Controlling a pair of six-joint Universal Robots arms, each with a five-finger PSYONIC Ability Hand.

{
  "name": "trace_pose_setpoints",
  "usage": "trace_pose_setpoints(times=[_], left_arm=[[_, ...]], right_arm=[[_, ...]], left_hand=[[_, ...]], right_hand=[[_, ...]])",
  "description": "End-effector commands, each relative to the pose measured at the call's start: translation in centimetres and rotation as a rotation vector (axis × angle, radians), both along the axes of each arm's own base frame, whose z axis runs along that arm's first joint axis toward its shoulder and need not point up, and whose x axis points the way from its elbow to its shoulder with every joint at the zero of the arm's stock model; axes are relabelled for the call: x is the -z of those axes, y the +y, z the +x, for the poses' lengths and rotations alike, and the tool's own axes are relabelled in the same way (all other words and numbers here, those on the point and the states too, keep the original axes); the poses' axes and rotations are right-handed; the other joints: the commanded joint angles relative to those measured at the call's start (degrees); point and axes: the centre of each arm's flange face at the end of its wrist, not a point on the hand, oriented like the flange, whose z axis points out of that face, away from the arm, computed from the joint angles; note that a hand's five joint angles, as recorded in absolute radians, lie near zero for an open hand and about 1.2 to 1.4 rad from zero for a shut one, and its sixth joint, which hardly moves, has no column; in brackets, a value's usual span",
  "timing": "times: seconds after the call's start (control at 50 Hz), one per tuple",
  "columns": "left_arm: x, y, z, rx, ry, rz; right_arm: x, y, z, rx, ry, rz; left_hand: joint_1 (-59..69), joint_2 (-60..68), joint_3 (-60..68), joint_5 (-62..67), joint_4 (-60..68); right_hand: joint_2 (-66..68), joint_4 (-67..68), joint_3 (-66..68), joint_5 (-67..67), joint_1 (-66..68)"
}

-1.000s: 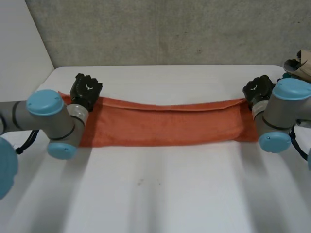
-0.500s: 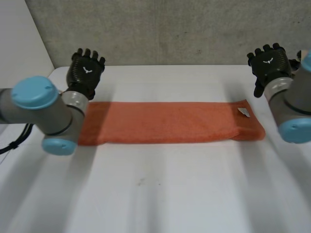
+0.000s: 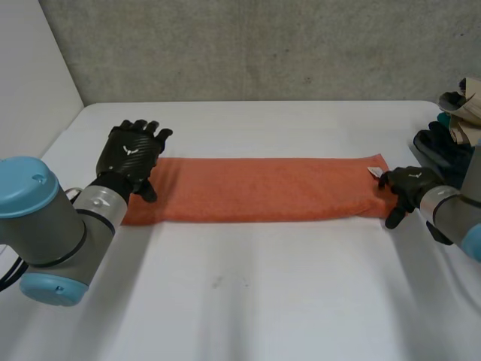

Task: Fold the laundry.

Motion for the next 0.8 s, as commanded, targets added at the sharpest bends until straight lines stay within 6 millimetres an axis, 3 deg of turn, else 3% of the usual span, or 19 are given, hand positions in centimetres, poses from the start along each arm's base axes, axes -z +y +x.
trace_pose_setpoints(times=[0.02,0.12,0.26,0.3,0.36,0.44,0.46,0.52,0.54,0.58,0.6,0.62,0.7,0.76,0.8], left_arm=[[-0.2,0.0,-0.1,0.001,0.000,-0.008],[-0.7,0.0,0.0,-0.002,0.004,-0.018],[-2.4,0.3,0.5,-0.013,0.019,-0.056],[-2.9,0.6,0.8,-0.018,0.021,-0.063],[-3.2,0.8,1.2,-0.027,0.021,-0.065],[-3.7,1.0,2.0,-0.045,0.021,-0.068],[-4.0,1.0,2.3,-0.055,0.023,-0.074],[-4.2,0.8,2.8,-0.068,0.025,-0.078],[-4.5,0.8,2.9,-0.071,0.030,-0.083],[-4.7,0.8,2.9,-0.073,0.034,-0.087],[-4.9,0.8,3.0,-0.074,0.037,-0.091],[-5.1,0.9,3.1,-0.076,0.043,-0.095],[-5.2,0.8,3.4,-0.087,0.052,-0.091],[-4.9,0.9,3.5,-0.089,0.057,-0.080],[-4.7,0.8,3.7,-0.094,0.057,-0.070]], right_arm=[[0.8,-1.2,-0.7,0.020,0.065,-0.080],[-0.1,-1.7,-2.5,0.098,0.220,-0.154],[-0.4,-2.1,-7.1,0.125,0.660,-0.195],[-1.3,-2.6,-7.9,0.148,0.773,-0.250],[-2.6,-3.1,-7.7,0.177,0.802,-0.323],[-5.5,-2.8,-3.6,0.120,0.748,-0.505],[-6.7,-2.1,-0.5,0.047,0.701,-0.594],[-8.1,-0.6,4.5,-0.085,0.615,-0.724],[-8.6,0.6,7.6,-0.179,0.555,-0.794],[-8.7,1.9,10.7,-0.280,0.500,-0.855],[-8.6,2.6,12.2,-0.331,0.474,-0.883],[-8.3,4.0,15.1,-0.435,0.418,-0.931],[-6.1,8.3,21.7,-0.708,0.291,-0.993],[-3.3,10.7,24.8,-0.863,0.213,-0.971],[-1.7,11.5,25.6,-0.913,0.182,-0.944]], left_hand=[[-0.68,-1.62,-1.92,-2.59,-1.38],[-0.68,-1.62,-1.92,-2.59,-1.38],[-0.68,-1.62,-1.92,-2.59,-1.38],[-0.68,-1.62,-1.92,-2.59,-1.38],[-0.68,-1.62,-1.92,-2.59,-1.38],[-0.68,-1.62,-1.92,-2.59,-1.38],[-0.68,-1.62,-1.92,-2.59,-1.38],[-0.68,-1.62,-1.92,-2.59,-1.38],[-0.68,-1.62,-1.92,-2.59,-1.38],[-0.68,-1.62,-1.92,-2.59,-1.38],[-0.68,-1.62,-1.92,-2.59,-1.38],[-0.68,-1.62,-1.92,-2.59,-1.38],[-0.68,-1.62,-1.92,-2.59,-1.38],[-0.68,-1.62,-1.92,-2.59,-1.38],[-0.68,-1.62,-1.92,-2.59,-1.38]], right_hand=[[52.73,52.71,52.70,52.36,52.24],[52.73,52.71,52.70,52.36,52.24],[52.73,52.71,52.70,52.36,52.24],[52.73,52.71,52.70,52.36,52.24],[52.73,52.71,52.70,52.36,52.24],[52.73,52.71,52.70,52.36,52.24],[52.73,52.71,52.70,52.36,52.24],[52.73,52.71,52.70,52.36,52.24],[52.73,52.71,52.70,52.36,52.24],[52.73,52.71,52.70,52.36,52.24],[52.73,52.71,52.70,52.36,52.24],[52.73,52.71,52.70,52.36,52.24],[52.73,52.71,52.70,52.36,52.24],[52.73,52.71,52.70,52.36,52.24],[52.73,52.71,52.70,52.36,52.24]])
